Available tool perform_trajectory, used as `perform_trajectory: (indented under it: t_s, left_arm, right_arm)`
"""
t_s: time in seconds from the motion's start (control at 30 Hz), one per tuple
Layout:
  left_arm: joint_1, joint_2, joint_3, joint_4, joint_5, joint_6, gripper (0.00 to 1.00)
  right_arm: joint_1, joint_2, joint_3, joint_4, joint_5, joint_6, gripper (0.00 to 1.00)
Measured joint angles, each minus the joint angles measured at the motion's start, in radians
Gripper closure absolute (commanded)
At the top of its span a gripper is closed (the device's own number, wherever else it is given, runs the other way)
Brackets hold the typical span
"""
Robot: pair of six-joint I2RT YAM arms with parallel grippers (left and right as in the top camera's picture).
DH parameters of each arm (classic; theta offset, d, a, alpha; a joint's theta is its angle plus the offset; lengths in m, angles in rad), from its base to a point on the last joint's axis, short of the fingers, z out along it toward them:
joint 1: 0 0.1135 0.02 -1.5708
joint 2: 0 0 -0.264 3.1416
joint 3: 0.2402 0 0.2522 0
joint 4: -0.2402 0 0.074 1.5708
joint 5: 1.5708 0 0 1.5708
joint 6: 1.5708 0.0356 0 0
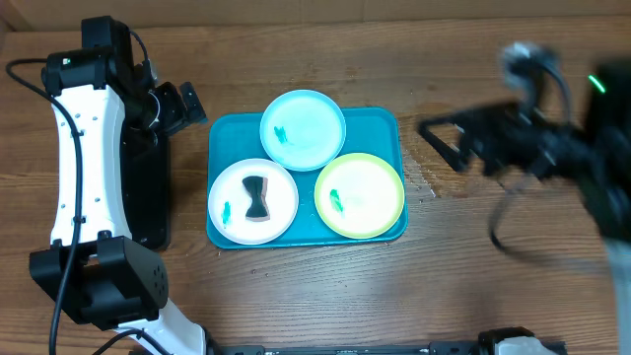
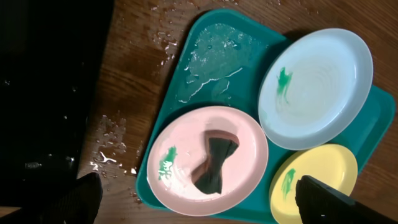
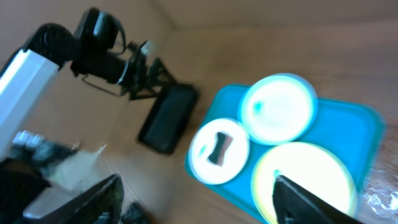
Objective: Clean dirty plates on tray and stack at the side
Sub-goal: 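Reach the right gripper to the pink plate rim and grip it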
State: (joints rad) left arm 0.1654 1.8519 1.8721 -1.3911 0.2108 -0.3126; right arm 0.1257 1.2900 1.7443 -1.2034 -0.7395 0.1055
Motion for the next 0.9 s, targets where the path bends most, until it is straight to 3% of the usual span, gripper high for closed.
perform_trajectory:
  t_s: [0.07, 0.2, 0.37, 0.57, 0.9]
  left_arm:
    - [0.000, 0.000, 0.000, -0.003, 0.008, 0.000, 0.00]
    - [0.000, 0.000, 0.000, -0.008, 0.018, 0.000, 0.00]
    - [0.000, 0.000, 0.000, -0.014, 0.028, 0.000, 0.00]
    - [0.000, 0.000, 0.000, -0.023, 0.032, 0.000, 0.00]
    - [0.000, 0.000, 0.000, -0.023, 0.032, 0.000, 0.00]
  right_arm:
    - [0.076, 0.092, 0.028, 0.002, 0.028, 0.008, 0.22]
    - [0.307, 0.271, 0.043, 0.021, 0.280, 0.120, 0.17]
    - [0.491, 0.539, 0.046, 0.108, 0.502, 0.245, 0.38]
    - [0.531, 0.775, 0.046, 0.206, 0.584, 0.305, 0.38]
    - [0.626, 0.889, 0.046, 0.247, 0.601, 0.290, 0.39]
